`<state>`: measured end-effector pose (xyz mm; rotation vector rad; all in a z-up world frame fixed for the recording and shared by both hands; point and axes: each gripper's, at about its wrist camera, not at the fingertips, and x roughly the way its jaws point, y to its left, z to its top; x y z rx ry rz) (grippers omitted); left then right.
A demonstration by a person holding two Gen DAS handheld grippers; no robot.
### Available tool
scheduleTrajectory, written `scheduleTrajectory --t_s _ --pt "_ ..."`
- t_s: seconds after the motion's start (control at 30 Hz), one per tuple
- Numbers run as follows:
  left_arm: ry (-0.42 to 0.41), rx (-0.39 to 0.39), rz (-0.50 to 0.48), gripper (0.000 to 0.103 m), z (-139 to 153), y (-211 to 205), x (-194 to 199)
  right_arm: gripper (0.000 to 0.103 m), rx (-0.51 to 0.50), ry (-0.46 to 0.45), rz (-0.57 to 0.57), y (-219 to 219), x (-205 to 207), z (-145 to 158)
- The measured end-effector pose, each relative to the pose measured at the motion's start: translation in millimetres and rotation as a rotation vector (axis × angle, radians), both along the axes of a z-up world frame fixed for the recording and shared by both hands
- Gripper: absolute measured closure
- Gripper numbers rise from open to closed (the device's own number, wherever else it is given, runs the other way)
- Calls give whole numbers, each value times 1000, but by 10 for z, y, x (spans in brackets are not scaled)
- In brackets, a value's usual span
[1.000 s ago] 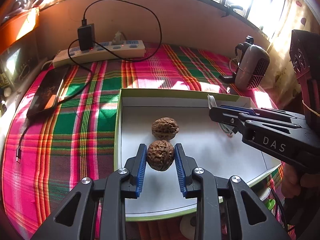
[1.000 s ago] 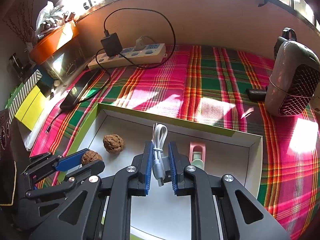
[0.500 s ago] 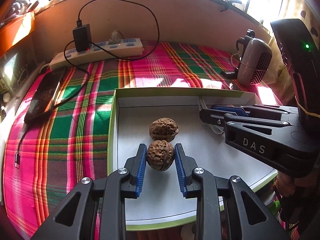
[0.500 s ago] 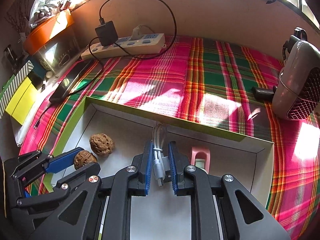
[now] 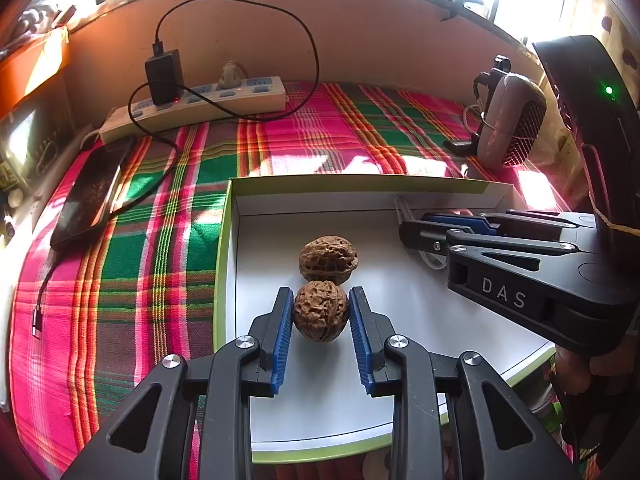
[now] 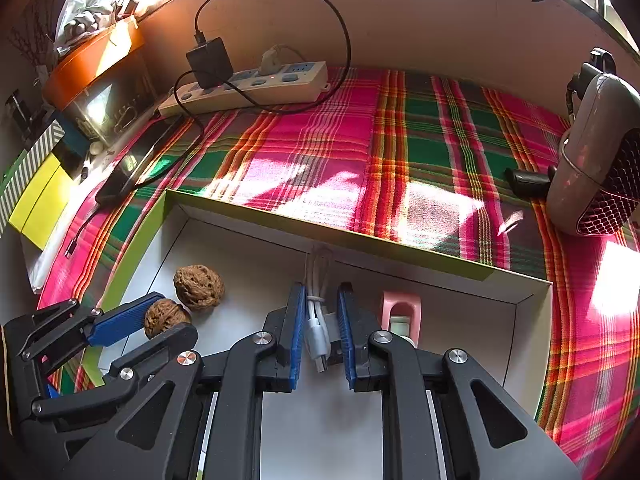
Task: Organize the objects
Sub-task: 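Lower the walnut beside the first walnut while right tool carries cable over box, then open the right tool to drop the cable while left tool releases the walnut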
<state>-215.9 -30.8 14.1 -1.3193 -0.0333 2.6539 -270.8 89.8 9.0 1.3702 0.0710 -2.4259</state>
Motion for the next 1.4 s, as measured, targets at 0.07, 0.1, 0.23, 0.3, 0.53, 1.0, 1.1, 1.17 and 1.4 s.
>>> scheduleTrajectory --t_s 0.07,0.1,0.23,0.3,0.53,1.0,1.1,1.17,1.4 --pt "0 2 -1 77 3 -2 1 86 4 0 -2 0 2 0" --pt "-1 3 -2 77 1 -1 -3 86 5 1 -4 -2 3 0" --pt "-3 9 -5 77 1 0 -3 85 8 3 -10 -15 5 -4" --pt "-3 6 -5 77 1 -1 -2 85 11 3 -14 -18 4 -6" --pt "-4 16 -5 76 7 -9 7 79 16 4 -22 -3 19 1" --pt "5 34 -16 72 89 -4 64 62 8 28 -44 62 102 116" --pt "12 44 -15 72 122 -9 99 62 1 35 -52 98 143 155" --pt "19 44 -13 72 148 -8 131 62 1 41 -57 119 173 185" --pt "38 57 -4 72 234 -45 269 62 -11 73 -82 224 344 324"
